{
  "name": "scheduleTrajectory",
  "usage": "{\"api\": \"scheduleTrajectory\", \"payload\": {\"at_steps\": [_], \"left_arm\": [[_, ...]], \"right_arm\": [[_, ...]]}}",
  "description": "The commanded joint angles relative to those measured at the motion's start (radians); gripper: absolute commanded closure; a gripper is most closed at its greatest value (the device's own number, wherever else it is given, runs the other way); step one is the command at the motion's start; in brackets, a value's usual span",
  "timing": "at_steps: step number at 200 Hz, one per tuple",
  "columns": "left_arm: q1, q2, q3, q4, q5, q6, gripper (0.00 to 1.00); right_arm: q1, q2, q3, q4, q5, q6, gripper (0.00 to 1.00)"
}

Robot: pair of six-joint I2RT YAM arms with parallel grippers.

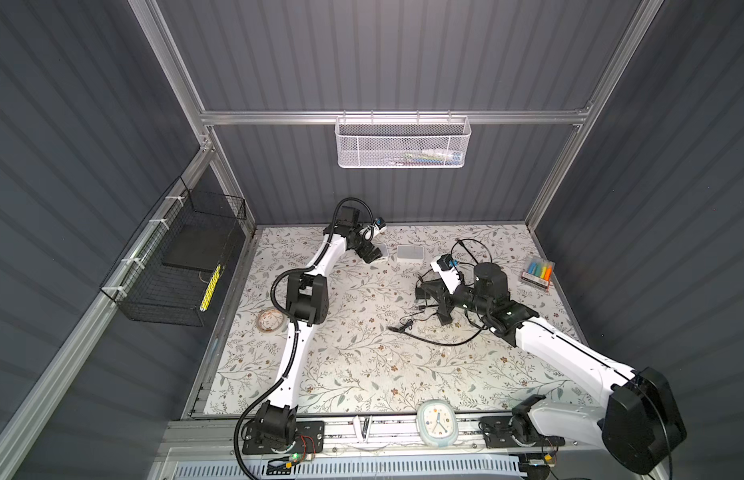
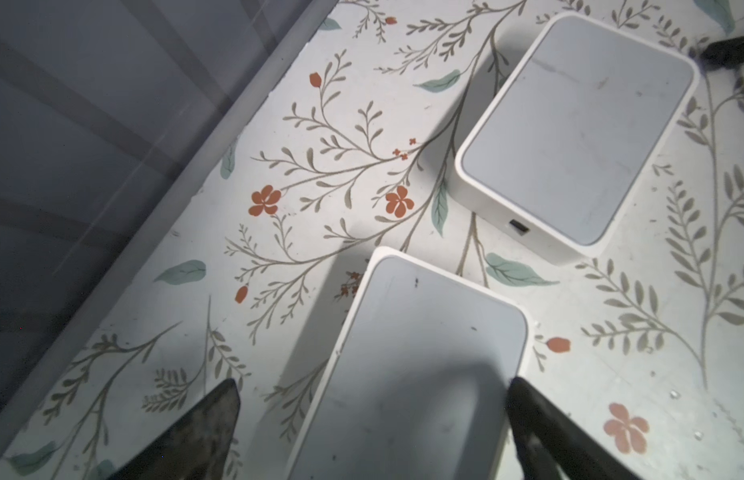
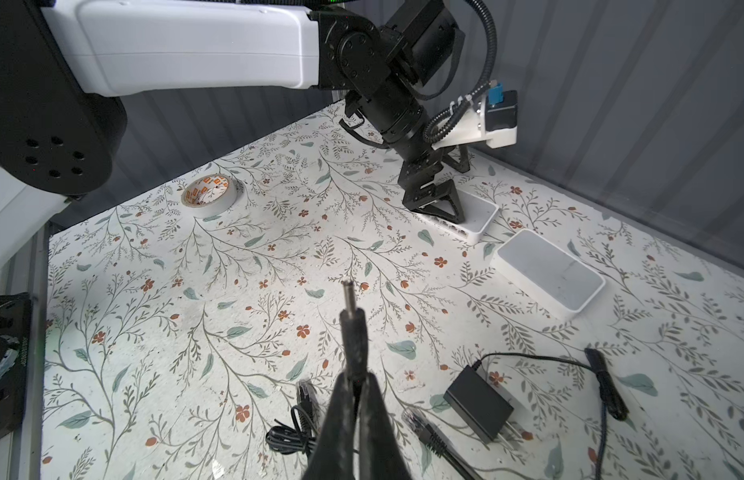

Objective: Insert the plug into the switch port

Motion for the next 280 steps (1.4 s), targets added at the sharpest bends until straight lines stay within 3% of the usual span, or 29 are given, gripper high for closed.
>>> {"api": "scheduleTrajectory", "payload": {"at_steps": [1, 77, 105, 132, 142, 197, 229, 261, 280], "left_arm": [[-0.001, 0.040, 0.032, -0.074, 0.035, -0.001, 0.00], [0.000, 0.070, 0.047, -0.160, 0.045, 0.031, 0.00], [-0.001, 0.006, -0.063, -0.166, 0.054, 0.049, 0.01], [-0.008, -0.062, -0.171, -0.174, 0.079, 0.082, 0.21], [-0.010, -0.090, -0.212, -0.166, 0.075, 0.084, 0.25], [-0.021, -0.299, -0.544, -0.040, 0.070, 0.069, 0.40], [-0.028, -0.489, -0.787, -0.058, 0.063, 0.050, 0.36], [-0.038, -0.728, -1.131, -0.085, -0.040, 0.052, 0.36], [-0.054, -0.932, -1.358, 0.079, -0.082, 0.010, 0.34]], "right_arm": [[-0.003, 0.016, 0.006, 0.011, -0.018, 0.009, 1.00], [-0.004, 0.044, 0.021, 0.009, -0.030, 0.019, 1.00], [-0.004, 0.046, 0.026, 0.012, -0.031, 0.029, 1.00], [-0.005, 0.036, 0.029, 0.006, -0.033, 0.042, 1.00], [-0.003, 0.026, 0.028, 0.005, -0.033, 0.047, 1.00], [0.011, -0.044, 0.003, -0.033, -0.012, 0.057, 1.00], [0.033, -0.074, -0.003, -0.065, 0.006, 0.046, 1.00], [0.063, -0.087, -0.010, -0.098, 0.030, 0.034, 1.00], [0.072, -0.077, 0.003, -0.137, 0.049, 0.025, 1.00]]}}
